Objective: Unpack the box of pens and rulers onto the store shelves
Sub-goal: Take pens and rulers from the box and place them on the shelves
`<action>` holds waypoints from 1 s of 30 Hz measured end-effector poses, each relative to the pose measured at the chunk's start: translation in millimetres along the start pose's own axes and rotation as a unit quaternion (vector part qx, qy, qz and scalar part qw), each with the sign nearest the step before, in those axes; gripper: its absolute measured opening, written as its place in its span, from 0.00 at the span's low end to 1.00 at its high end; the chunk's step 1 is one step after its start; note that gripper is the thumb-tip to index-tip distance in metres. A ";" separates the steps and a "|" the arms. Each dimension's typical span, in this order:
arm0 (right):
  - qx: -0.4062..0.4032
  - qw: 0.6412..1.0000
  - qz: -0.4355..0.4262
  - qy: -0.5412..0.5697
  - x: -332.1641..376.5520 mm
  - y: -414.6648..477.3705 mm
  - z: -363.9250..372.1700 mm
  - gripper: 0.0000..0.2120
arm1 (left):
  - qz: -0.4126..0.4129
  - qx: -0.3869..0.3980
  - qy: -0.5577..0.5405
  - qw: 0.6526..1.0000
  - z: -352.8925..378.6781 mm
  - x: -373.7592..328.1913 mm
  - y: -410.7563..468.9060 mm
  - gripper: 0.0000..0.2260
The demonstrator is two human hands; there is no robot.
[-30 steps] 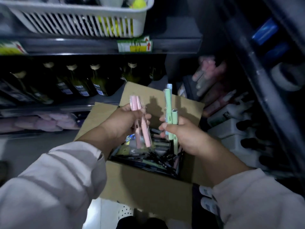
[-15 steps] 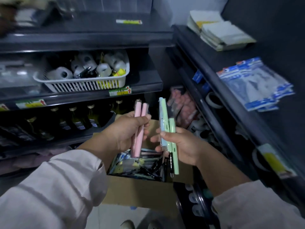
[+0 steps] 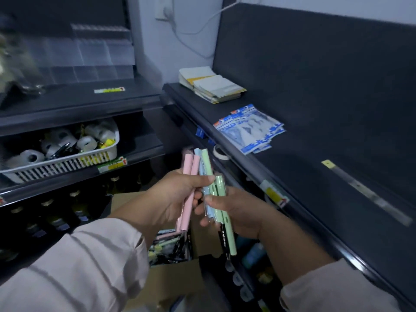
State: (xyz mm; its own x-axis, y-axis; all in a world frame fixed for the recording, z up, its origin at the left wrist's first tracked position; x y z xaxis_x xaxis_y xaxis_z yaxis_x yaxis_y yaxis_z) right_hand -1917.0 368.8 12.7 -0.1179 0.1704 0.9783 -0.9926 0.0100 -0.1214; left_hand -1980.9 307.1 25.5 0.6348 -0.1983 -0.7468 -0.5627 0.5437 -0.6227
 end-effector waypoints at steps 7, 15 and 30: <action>-0.072 0.996 -0.025 0.055 10.0 -95.4 -54.7 0.07 | 0.008 0.020 0.000 1.000 98.5 29.5 -25.0 0.08; -0.190 0.977 -0.043 0.092 7.7 -262.5 -129.6 0.20 | -0.013 0.075 0.020 0.997 228.3 92.9 -61.3 0.08; -0.560 0.806 -0.116 0.152 -3.5 -542.6 -233.9 0.03 | -0.037 0.194 0.166 0.966 429.5 201.6 -153.5 0.12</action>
State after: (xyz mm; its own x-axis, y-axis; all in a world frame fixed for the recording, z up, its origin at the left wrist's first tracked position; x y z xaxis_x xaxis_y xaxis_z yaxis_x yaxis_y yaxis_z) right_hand -1371.0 593.3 35.9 0.2498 0.2681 0.9304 -0.3174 0.9305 -0.1829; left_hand -1539.1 533.9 70.8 0.4243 -0.4644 -0.7774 -0.2408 0.7697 -0.5913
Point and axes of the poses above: each hand's wrist, its own y-axis towards the middle knuckle, its own z-axis out of the palm, x = y × z, the point moved 10 cm from there along y, towards the middle knuckle, and after that the axes turned 15 degrees about -z, right-handed, at the moved point
